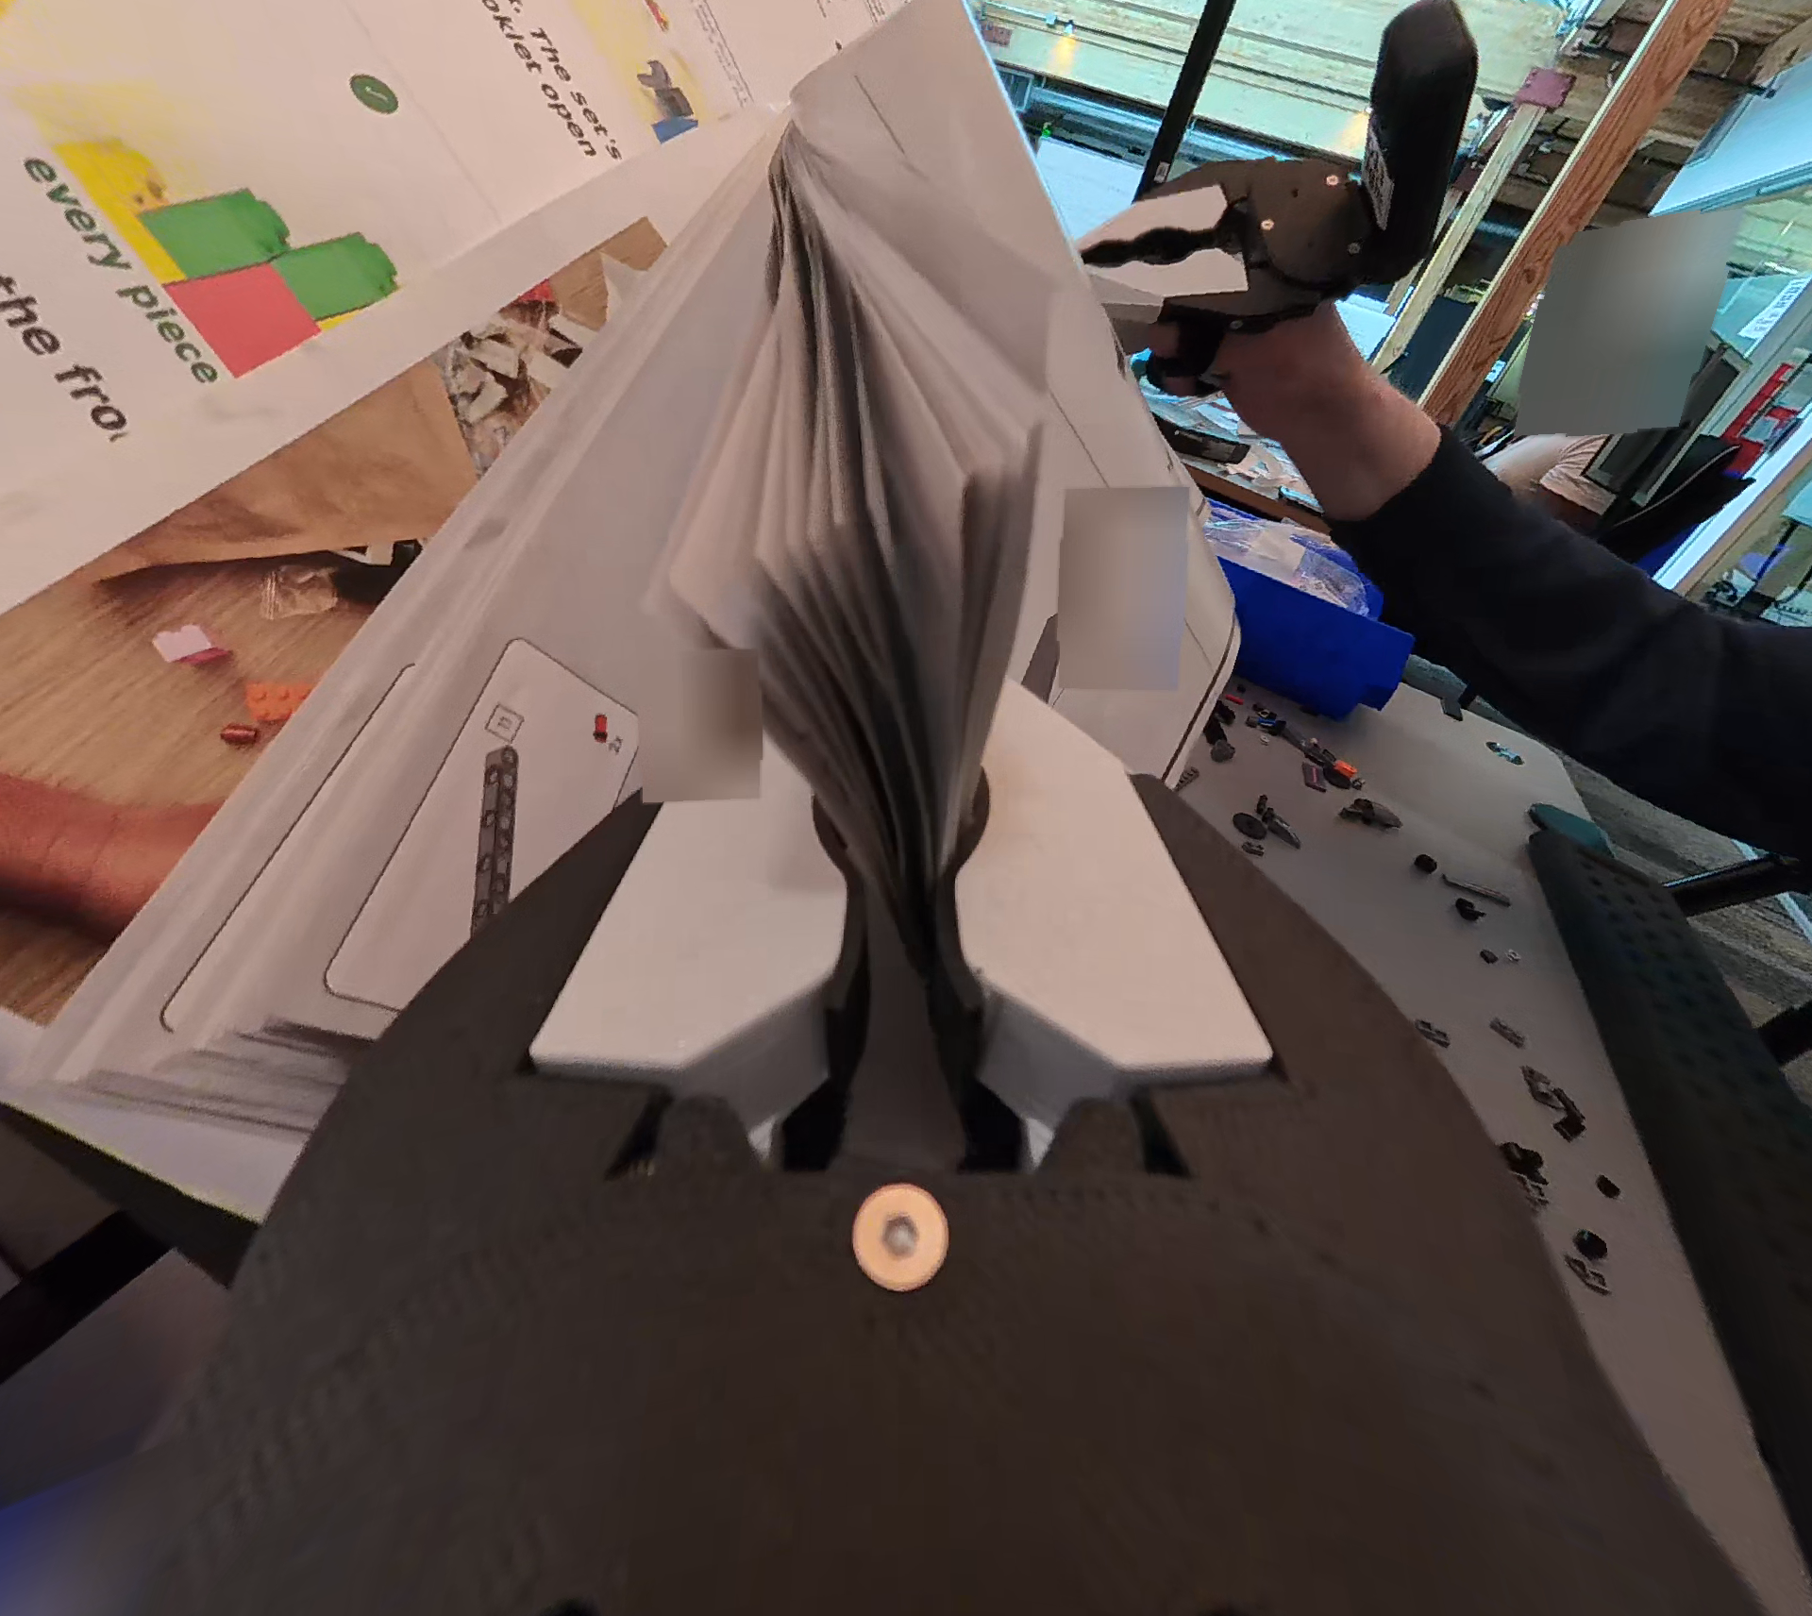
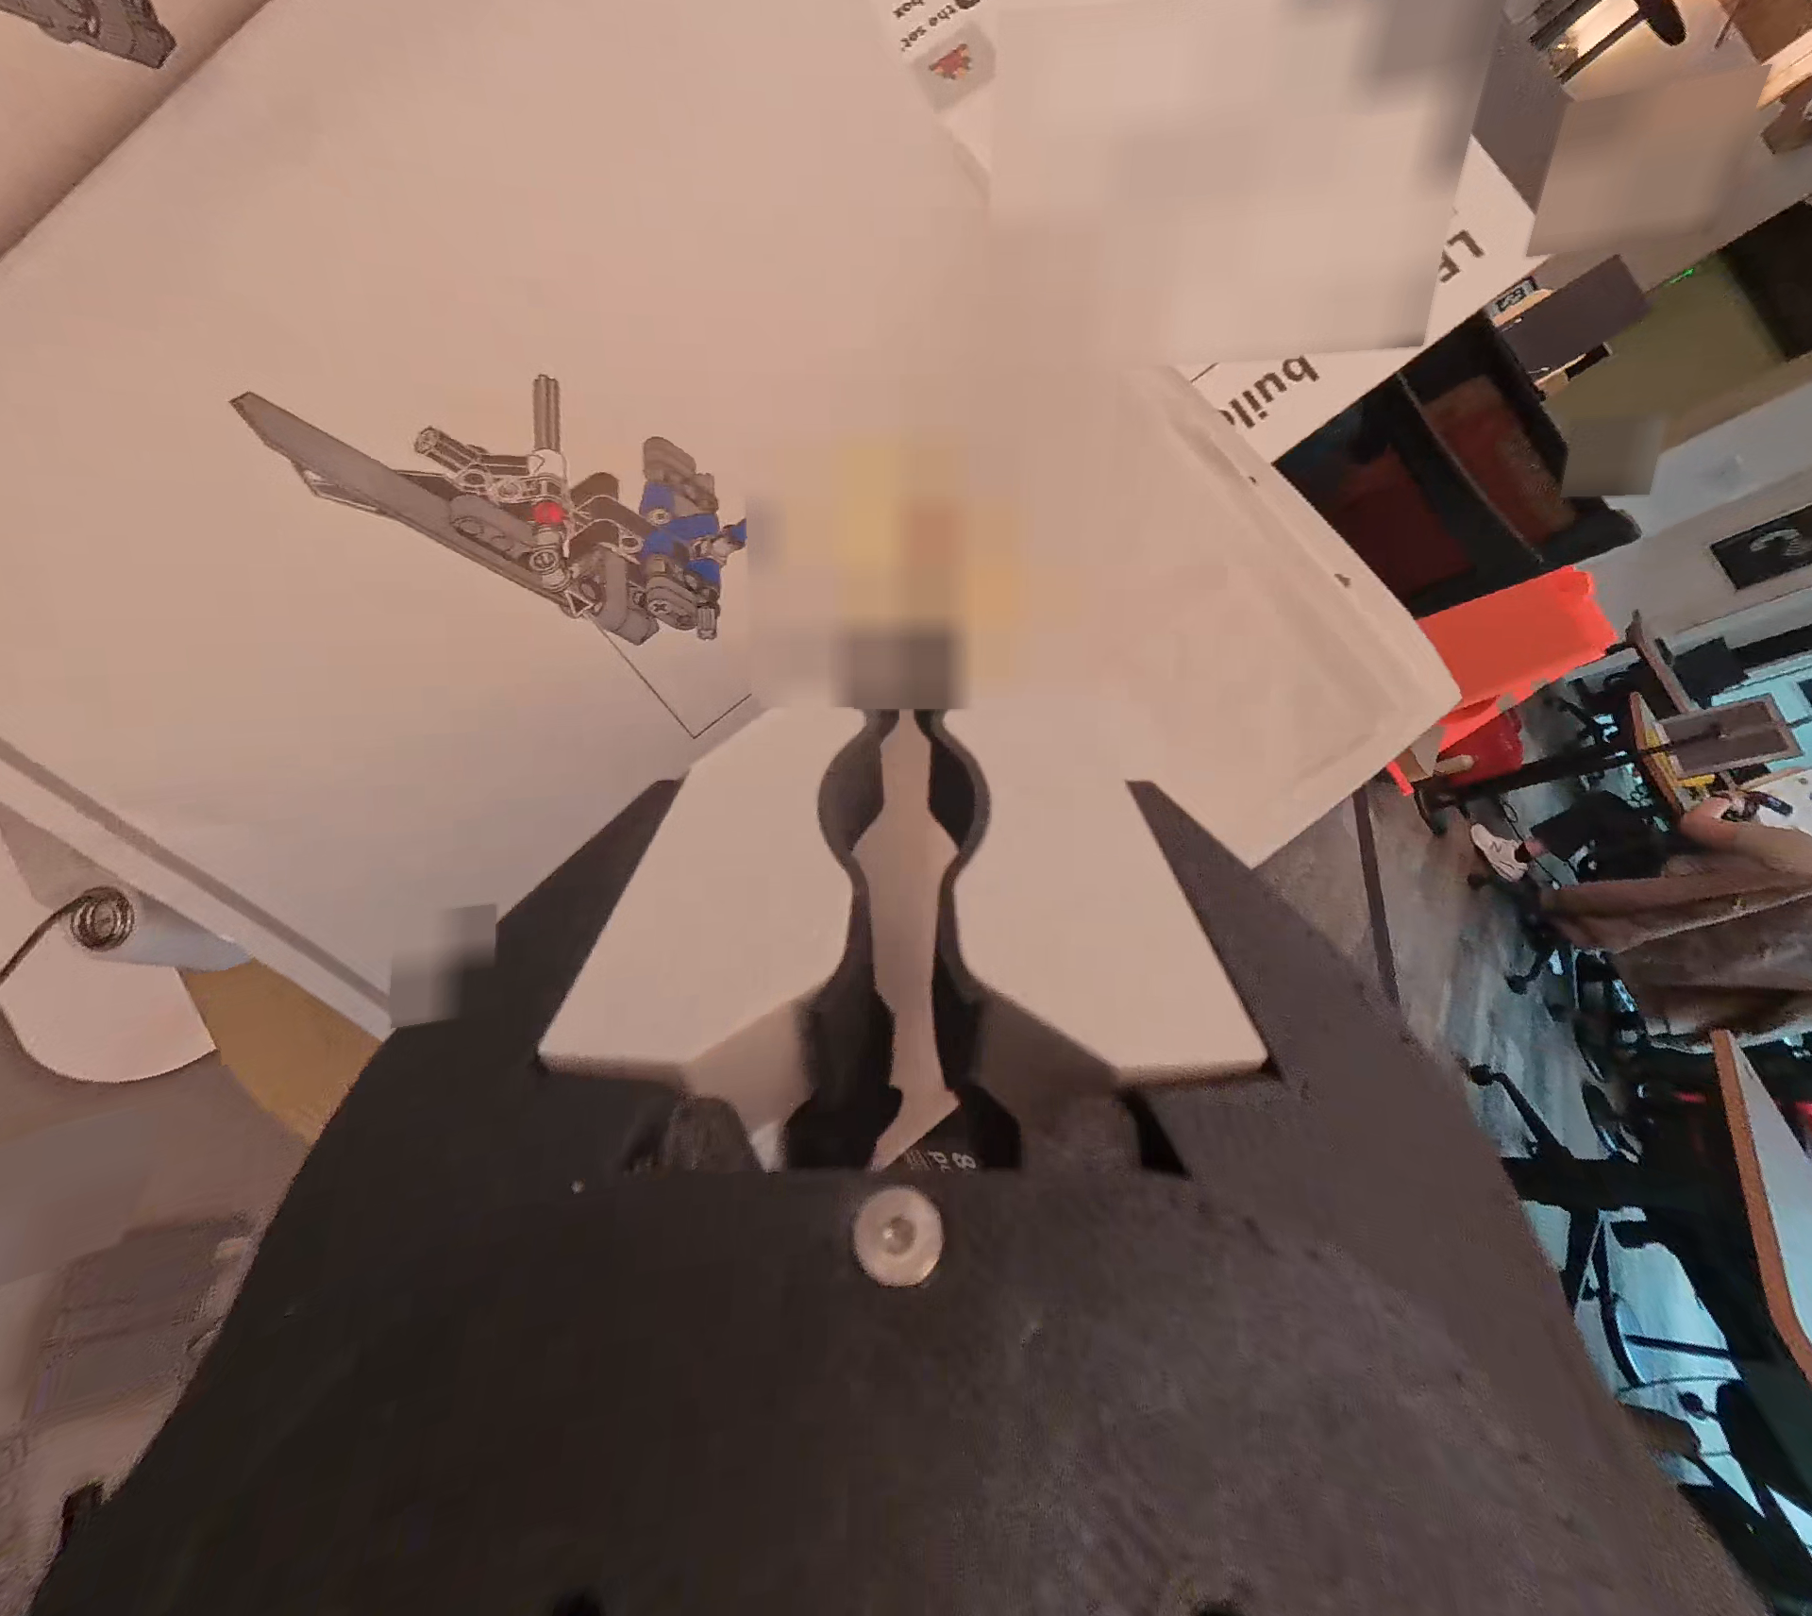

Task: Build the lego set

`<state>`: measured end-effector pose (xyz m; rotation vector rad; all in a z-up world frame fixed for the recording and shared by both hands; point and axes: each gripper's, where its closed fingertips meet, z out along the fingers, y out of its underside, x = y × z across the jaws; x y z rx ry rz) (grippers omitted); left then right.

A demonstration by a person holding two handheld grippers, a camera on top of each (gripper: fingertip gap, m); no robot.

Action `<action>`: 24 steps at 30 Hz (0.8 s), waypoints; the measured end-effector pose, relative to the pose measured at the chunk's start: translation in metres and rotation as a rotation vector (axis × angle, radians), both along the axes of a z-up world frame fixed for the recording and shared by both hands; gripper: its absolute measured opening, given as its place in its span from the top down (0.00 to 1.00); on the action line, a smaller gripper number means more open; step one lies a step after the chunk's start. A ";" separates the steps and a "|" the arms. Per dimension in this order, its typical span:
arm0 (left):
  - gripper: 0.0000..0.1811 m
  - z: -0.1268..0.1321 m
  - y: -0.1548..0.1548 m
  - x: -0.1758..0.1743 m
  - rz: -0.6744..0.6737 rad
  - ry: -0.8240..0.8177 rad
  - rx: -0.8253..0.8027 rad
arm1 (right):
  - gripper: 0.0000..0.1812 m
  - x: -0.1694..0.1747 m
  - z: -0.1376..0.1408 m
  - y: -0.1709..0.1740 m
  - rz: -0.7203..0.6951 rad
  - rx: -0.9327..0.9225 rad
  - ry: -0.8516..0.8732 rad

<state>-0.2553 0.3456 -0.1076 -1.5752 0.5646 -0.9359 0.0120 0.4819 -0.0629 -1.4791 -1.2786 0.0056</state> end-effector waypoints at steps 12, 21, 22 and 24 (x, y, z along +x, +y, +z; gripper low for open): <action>1.00 0.002 0.002 0.002 -0.004 -0.001 0.003 | 0.63 0.022 0.016 0.023 -0.090 -0.051 0.074; 1.00 0.001 0.002 0.001 -0.003 0.001 0.000 | 1.00 0.004 0.002 -0.004 0.023 -0.179 0.060; 1.00 0.001 0.002 0.001 -0.004 0.000 0.000 | 1.00 -0.003 0.002 -0.015 0.070 -0.238 0.079; 1.00 0.002 0.002 0.001 -0.004 0.001 0.002 | 1.00 -0.021 0.006 -0.047 0.200 -0.366 0.125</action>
